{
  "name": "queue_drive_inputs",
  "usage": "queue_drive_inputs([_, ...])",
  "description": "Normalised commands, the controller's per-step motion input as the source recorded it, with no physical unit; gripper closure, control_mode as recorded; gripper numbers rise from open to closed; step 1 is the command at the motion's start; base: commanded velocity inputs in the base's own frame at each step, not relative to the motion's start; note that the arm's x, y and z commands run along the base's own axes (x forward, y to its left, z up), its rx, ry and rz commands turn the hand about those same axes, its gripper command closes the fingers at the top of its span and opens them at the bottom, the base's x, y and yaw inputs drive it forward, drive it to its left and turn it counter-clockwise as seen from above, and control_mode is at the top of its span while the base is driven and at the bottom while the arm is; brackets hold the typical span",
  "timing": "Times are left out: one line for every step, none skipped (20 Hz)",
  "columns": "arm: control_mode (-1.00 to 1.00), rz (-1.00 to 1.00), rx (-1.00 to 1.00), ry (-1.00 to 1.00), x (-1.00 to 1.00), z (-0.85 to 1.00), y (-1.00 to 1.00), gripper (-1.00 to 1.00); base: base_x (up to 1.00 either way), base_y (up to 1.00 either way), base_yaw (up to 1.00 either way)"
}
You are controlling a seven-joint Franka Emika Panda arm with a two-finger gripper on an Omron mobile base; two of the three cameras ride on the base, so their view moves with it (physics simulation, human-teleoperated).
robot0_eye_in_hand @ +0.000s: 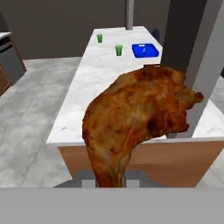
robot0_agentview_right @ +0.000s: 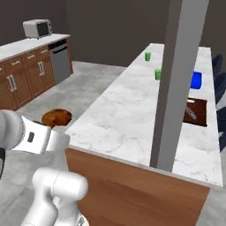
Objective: Gather the lime and onion from the fridge and place them on a tray on the dining counter. Then gather the chicken drumsticks from the fridge and place them on the other tray.
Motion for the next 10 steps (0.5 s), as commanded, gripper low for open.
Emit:
queue_drive_inputs([1.0,0.0,0.0,0.0,0.0,0.0,0.0,1.0,-1.0,-0.4,-0.11])
queue_drive_inputs([1.0,0.0,0.0,0.0,0.0,0.0,0.0,1.0,-1.0,-0.29,-0.11])
queue_drive_inputs([1.0,0.0,0.0,0.0,0.0,0.0,0.0,1.0,-1.0,-0.28,-0.11])
queue_drive_inputs([1.0,0.0,0.0,0.0,0.0,0.0,0.0,1.0,-1.0,-0.33,-0.12])
queue_drive_inputs([1.0,0.0,0.0,0.0,0.0,0.0,0.0,1.0,-0.83,-0.5,-0.14])
queue_drive_inputs([1.0,0.0,0.0,0.0,0.0,0.0,0.0,1.0,-0.68,-0.64,-0.14])
queue_drive_inputs([1.0,0.0,0.0,0.0,0.0,0.0,0.0,1.0,-0.49,-0.78,-0.15])
queue_drive_inputs([1.0,0.0,0.0,0.0,0.0,0.0,0.0,1.0,-0.35,-0.84,-0.14])
queue_drive_inputs([1.0,0.0,0.0,0.0,0.0,0.0,0.0,1.0,-0.17,-0.93,-0.12])
queue_drive_inputs([1.0,0.0,0.0,0.0,0.0,0.0,0.0,1.0,-0.11,-0.95,-0.12])
